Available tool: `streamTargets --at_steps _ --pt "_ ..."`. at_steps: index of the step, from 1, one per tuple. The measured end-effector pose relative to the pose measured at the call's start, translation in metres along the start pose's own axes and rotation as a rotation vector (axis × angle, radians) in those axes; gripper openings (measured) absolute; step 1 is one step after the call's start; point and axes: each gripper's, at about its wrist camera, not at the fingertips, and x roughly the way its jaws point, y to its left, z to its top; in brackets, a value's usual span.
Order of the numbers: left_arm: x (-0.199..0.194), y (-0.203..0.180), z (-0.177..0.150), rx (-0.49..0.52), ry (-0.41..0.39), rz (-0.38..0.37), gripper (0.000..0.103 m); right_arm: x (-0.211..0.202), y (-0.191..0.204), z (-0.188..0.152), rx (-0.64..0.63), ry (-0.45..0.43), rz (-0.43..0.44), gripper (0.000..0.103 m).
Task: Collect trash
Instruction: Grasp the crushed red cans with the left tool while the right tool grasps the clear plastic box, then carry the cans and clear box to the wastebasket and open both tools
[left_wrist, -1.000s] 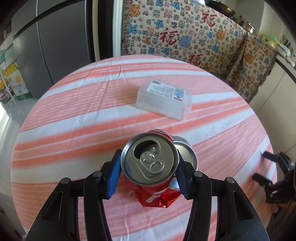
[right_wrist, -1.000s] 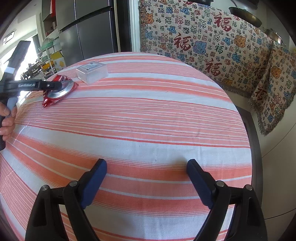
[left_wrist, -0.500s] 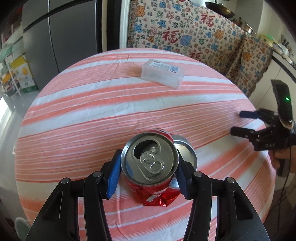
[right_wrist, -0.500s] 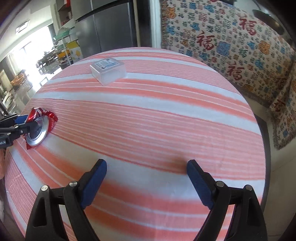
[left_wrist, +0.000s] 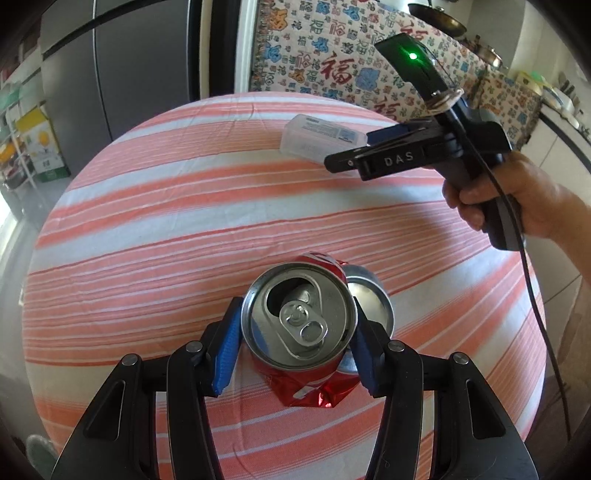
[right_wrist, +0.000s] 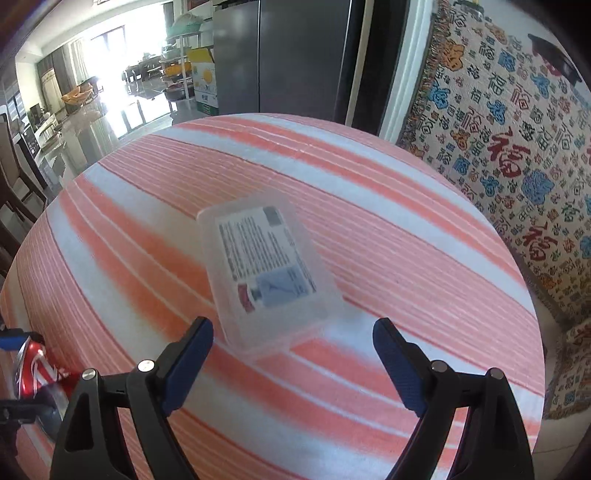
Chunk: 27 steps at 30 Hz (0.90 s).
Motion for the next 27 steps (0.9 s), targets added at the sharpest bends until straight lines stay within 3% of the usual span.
streamTargets --at_steps 6,8,14,20,27 --pt "-0.001 -0.001 0.001 0.005 0.002 0.008 0.055 0.008 0.008 0.005 0.019 -0.004 -0.004 0.089" --pt "-0.001 -0.001 0.000 0.006 0.002 0.011 0.055 0.005 0.005 0.001 0.068 -0.010 0.035 0.073" --pt "-0.002 -0.008 0.000 0.028 0.000 0.029 0.055 -0.021 0.000 -0.025 0.155 -0.019 0.020 0.072" --pt "-0.004 -0.033 -0.005 0.052 0.005 -0.029 0.054 -0.071 -0.002 -0.087 0.239 -0.012 0.011 0.072" --pt "-0.016 -0.119 0.001 0.167 -0.006 -0.128 0.054 -0.147 -0.021 -0.177 0.346 -0.067 -0.021 0.072"
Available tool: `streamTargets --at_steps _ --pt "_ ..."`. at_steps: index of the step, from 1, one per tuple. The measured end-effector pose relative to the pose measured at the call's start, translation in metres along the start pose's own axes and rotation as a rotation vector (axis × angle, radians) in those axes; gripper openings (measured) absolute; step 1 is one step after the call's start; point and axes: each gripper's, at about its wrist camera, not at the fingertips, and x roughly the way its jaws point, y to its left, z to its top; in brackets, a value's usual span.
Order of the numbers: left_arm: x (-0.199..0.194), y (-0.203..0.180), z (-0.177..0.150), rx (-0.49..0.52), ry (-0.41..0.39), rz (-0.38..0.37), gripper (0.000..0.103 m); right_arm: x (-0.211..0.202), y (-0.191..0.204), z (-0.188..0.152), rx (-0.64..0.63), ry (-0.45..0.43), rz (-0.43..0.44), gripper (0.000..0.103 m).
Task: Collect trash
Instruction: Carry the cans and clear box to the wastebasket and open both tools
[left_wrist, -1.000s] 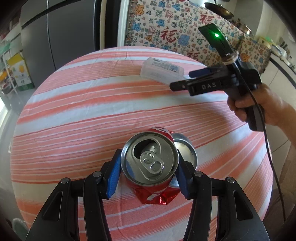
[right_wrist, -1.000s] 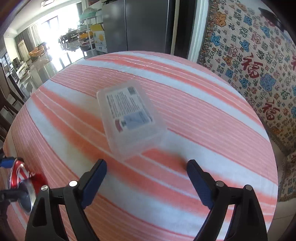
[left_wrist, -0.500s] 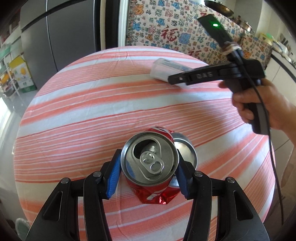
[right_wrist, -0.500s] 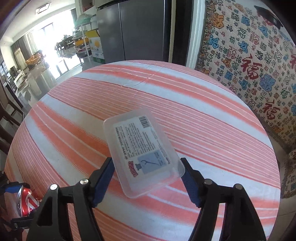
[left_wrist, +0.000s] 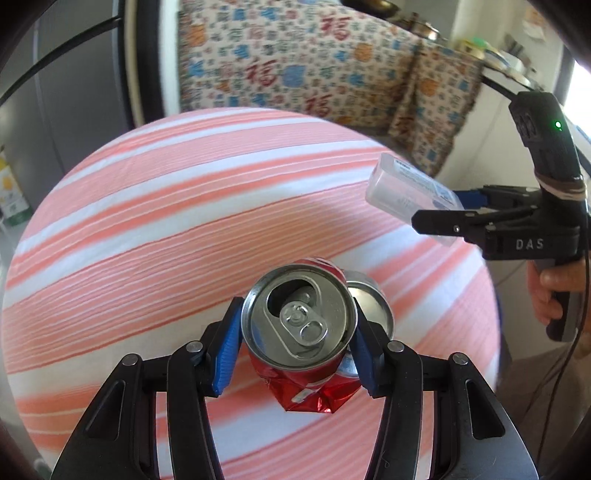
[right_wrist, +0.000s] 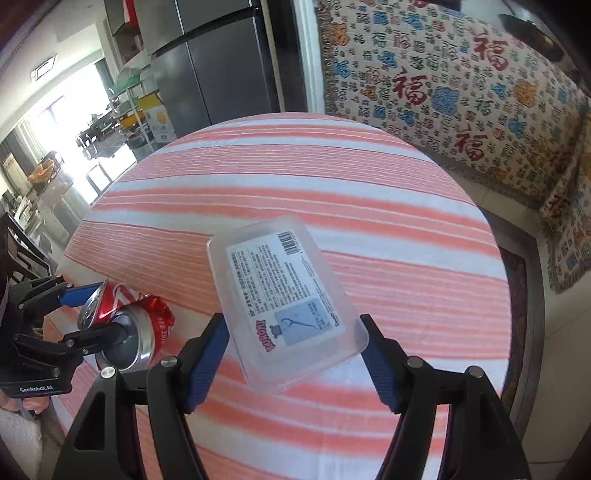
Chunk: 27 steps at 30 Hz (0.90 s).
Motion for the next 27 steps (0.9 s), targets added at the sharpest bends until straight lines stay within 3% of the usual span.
streamTargets --at_steps 8,15,20,27 --pt "0.013 -0.134 0.032 0.161 0.011 -0.149 0.054 -0.089 -0.095 -0.072 0.174 -0.075 -0.081 0.072" --pt "0.061 -0.264 0.041 0.295 0.086 -0.273 0.054 -0.144 -0.206 -0.165 0.401 -0.052 -0.268 0.072" --pt "0.117 -0.332 0.034 0.333 0.176 -0.322 0.054 -0.141 -0.271 -0.232 0.567 0.013 -0.320 0.072" --pt "0.195 -0.387 0.023 0.366 0.263 -0.310 0.054 -0.096 -0.341 -0.291 0.751 0.094 -0.287 0.072"
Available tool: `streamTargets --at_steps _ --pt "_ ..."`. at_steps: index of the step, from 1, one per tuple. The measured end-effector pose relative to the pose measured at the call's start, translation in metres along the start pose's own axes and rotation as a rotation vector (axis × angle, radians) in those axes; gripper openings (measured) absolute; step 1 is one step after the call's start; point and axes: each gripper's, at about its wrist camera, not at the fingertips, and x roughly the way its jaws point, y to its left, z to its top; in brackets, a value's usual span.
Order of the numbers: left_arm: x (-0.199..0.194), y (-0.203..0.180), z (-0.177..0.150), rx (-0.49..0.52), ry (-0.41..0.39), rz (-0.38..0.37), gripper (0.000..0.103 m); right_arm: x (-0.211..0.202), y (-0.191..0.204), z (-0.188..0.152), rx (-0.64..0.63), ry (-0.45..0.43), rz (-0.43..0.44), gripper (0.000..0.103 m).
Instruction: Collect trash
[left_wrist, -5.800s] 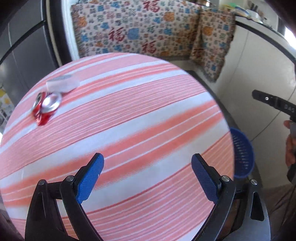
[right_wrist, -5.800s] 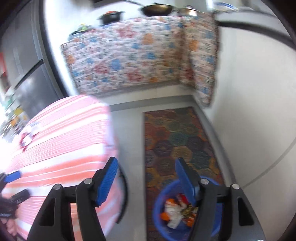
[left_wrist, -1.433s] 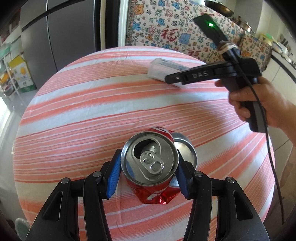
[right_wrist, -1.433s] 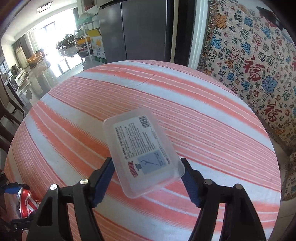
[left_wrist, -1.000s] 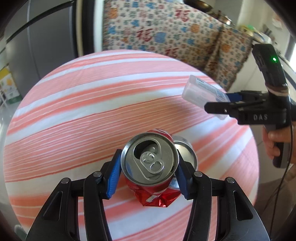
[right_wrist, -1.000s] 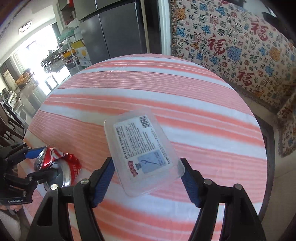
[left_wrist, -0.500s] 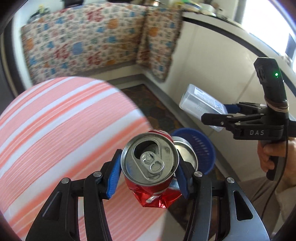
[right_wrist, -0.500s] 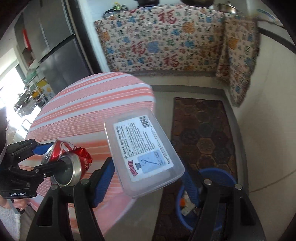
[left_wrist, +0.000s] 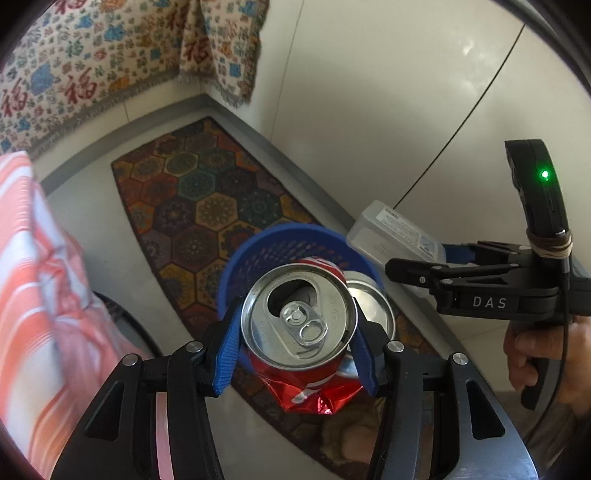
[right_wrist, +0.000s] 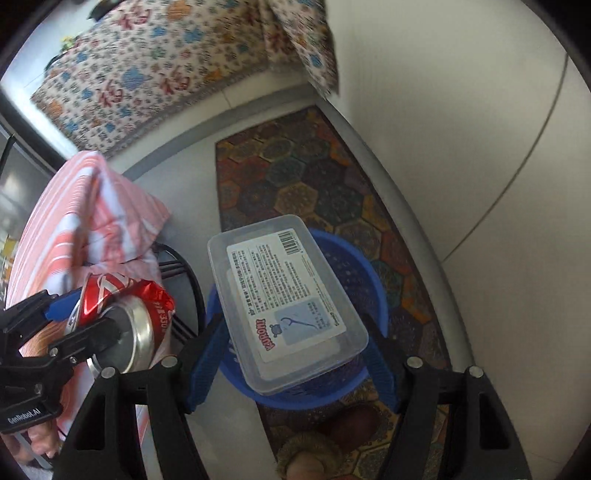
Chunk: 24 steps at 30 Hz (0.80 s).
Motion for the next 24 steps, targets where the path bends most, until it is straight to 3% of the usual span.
streamTargets --at_steps 6,7,8,9,10,13,17,20,24 --pt "0.051 -0.009 -0.003 0.032 0.041 0.015 0.058 0.056 -0.041 -0.001 0.116 0.078 0.040 0.072" --pt "0.060 -0.008 -0.002 0.027 0.044 0.003 0.065 0.067 -0.047 0.001 0.152 0.092 0.072 0.073" --pt "0.068 -0.005 -0.001 0.012 0.044 -0.009 0.084 0.074 -0.058 -0.004 0.191 0.108 0.099 0.075" --pt "0.073 -0.003 0.000 -0.008 0.036 -0.016 0.095 0.083 -0.068 -0.005 0.244 0.124 0.134 0.080" --pt "0.075 -0.002 -0.001 -0.022 0.028 -0.020 0.094 0.090 -0.075 -0.005 0.290 0.128 0.154 0.090" --pt "0.071 -0.004 0.004 -0.039 0.028 -0.008 0.094 0.090 -0.087 -0.006 0.357 0.095 0.172 0.092" --pt "0.037 -0.014 0.010 -0.017 -0.027 0.034 0.095 0.051 -0.088 -0.003 0.337 0.008 0.105 0.092" --pt "-0.012 -0.027 0.003 -0.004 -0.096 0.043 0.102 0.010 -0.067 -0.008 0.222 -0.021 0.007 0.092" --pt "-0.061 -0.042 -0.023 0.029 -0.128 0.099 0.103 -0.043 -0.038 -0.042 0.071 -0.053 -0.115 0.092"
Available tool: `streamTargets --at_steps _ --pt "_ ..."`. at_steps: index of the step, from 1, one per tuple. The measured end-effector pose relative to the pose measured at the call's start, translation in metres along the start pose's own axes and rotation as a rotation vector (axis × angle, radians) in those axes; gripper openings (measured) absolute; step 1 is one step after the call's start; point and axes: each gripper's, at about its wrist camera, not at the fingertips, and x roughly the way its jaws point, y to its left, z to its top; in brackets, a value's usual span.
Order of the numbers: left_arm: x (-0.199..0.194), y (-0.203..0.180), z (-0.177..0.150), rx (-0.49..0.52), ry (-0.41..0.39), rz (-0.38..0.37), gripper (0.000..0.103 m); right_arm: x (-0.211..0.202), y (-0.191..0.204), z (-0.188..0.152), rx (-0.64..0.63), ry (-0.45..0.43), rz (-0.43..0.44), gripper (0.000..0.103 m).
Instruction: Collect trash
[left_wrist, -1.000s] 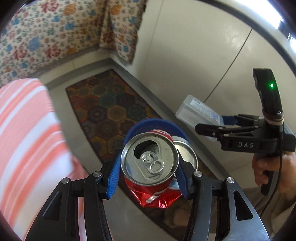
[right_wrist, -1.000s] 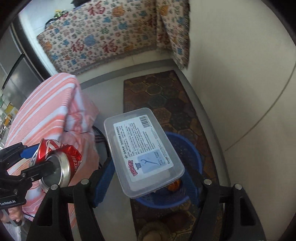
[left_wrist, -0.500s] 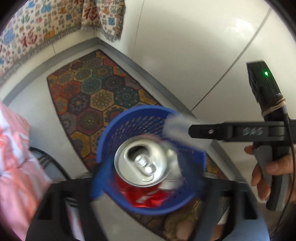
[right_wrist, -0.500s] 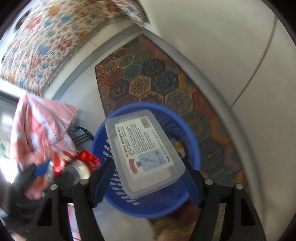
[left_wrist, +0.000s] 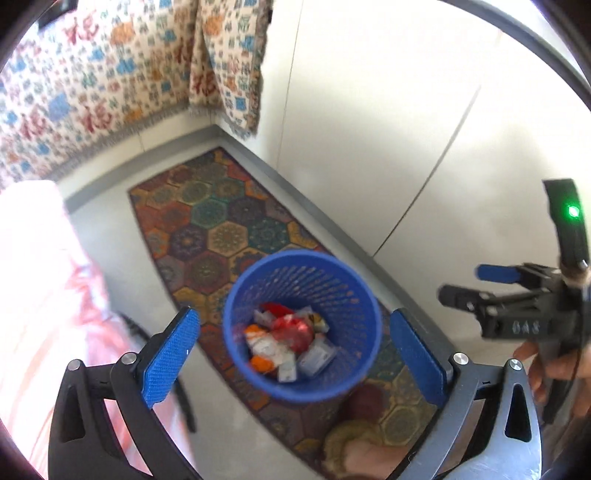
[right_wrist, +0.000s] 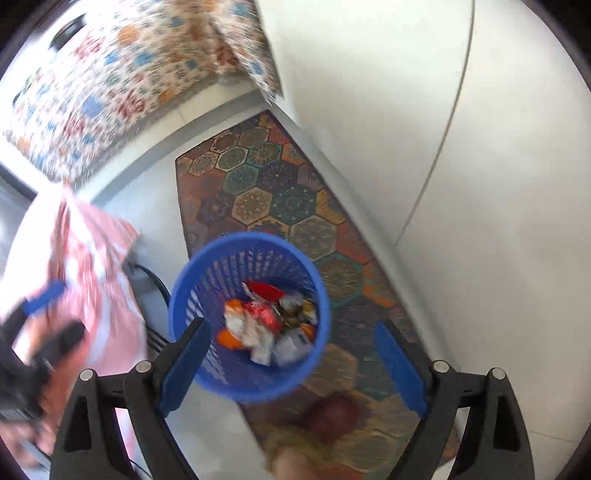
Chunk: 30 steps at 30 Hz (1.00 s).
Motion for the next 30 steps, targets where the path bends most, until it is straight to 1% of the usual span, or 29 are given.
streamTargets --at_steps 2,4,7,10,12,14,18,20,25,30 --pt "-0.019 -0.010 -0.013 0.034 -0.002 0.043 0.103 -0.021 0.008 -0.023 -0.032 -0.011 -0.041 0.092" --pt "-0.035 -0.019 -0.026 0.062 -0.002 0.060 0.103 -0.041 0.013 -0.049 -0.017 -0.045 -0.041 0.092" --pt "-0.056 -0.023 -0.037 0.062 0.000 0.094 0.102 -0.061 0.015 -0.075 0.011 -0.069 -0.017 0.092" --pt "-0.071 -0.021 -0.041 0.052 0.013 0.108 0.102 -0.083 0.020 -0.095 0.030 -0.104 -0.051 0.092" --pt "-0.081 -0.018 -0.044 0.037 -0.010 0.133 0.103 -0.097 0.026 -0.104 0.018 -0.126 -0.063 0.092" --pt "-0.088 -0.015 -0.045 0.018 -0.025 0.153 0.103 -0.108 0.033 -0.109 -0.004 -0.141 -0.065 0.092" --pt "-0.101 -0.007 -0.049 -0.025 -0.046 0.151 0.103 -0.125 0.047 -0.113 -0.046 -0.173 -0.085 0.092" --pt "-0.105 -0.005 -0.050 -0.033 -0.053 0.172 0.103 -0.131 0.051 -0.114 -0.057 -0.181 -0.076 0.092" --pt "-0.110 -0.001 -0.052 -0.035 -0.037 0.189 0.102 -0.137 0.062 -0.116 -0.079 -0.183 -0.062 0.092" --pt "-0.108 -0.002 -0.051 -0.040 0.001 0.176 0.102 -0.140 0.067 -0.117 -0.088 -0.184 -0.058 0.092"
